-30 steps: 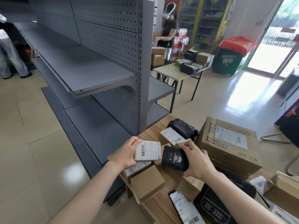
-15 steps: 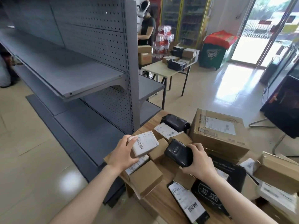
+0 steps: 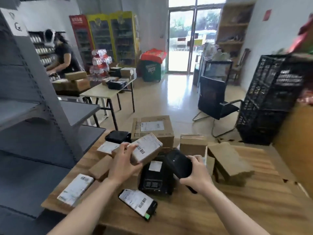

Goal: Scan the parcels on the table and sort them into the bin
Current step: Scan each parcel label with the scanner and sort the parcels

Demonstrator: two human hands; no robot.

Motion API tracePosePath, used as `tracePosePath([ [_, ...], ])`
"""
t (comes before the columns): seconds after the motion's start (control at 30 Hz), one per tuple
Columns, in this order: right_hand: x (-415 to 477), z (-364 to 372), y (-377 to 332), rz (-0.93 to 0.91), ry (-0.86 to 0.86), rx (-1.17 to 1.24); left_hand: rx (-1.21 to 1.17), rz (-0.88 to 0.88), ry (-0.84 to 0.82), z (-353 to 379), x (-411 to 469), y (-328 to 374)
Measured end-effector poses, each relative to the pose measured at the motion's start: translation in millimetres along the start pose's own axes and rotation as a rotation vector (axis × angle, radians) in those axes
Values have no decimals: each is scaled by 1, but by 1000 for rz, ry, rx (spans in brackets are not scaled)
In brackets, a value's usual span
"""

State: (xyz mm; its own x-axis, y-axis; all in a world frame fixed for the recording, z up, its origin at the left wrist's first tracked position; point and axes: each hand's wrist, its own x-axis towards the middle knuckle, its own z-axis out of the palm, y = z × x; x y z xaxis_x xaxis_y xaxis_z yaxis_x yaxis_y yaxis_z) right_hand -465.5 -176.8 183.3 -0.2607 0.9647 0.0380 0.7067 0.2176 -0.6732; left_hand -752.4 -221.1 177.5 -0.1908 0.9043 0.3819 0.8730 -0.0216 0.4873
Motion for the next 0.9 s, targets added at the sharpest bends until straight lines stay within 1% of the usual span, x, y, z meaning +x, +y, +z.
tracePosePath([
  [0.1,-37,-50,57,115,107,4,-55,133,-57,40,6,72],
  [0.17,-65,-84,95,200,184,13,-104,191,-102,68,7,123],
  [0.27,-116,-134,148,298,285,-1,-145,252,-191,115,1,198],
  [0.4,-190,-191,206,481,423,13,-254,423,-351,179,-15,299],
  [0.63,-313,-258,284,808,683,-22,-369,759,-560,284,-59,476],
  [0.77,-373,-288,325,988,800,-58,-446,894,-691,334,-96,573],
  [0.9,-416,-313,356,1154,881,-85,-522,1015,-798,379,-126,651],
])
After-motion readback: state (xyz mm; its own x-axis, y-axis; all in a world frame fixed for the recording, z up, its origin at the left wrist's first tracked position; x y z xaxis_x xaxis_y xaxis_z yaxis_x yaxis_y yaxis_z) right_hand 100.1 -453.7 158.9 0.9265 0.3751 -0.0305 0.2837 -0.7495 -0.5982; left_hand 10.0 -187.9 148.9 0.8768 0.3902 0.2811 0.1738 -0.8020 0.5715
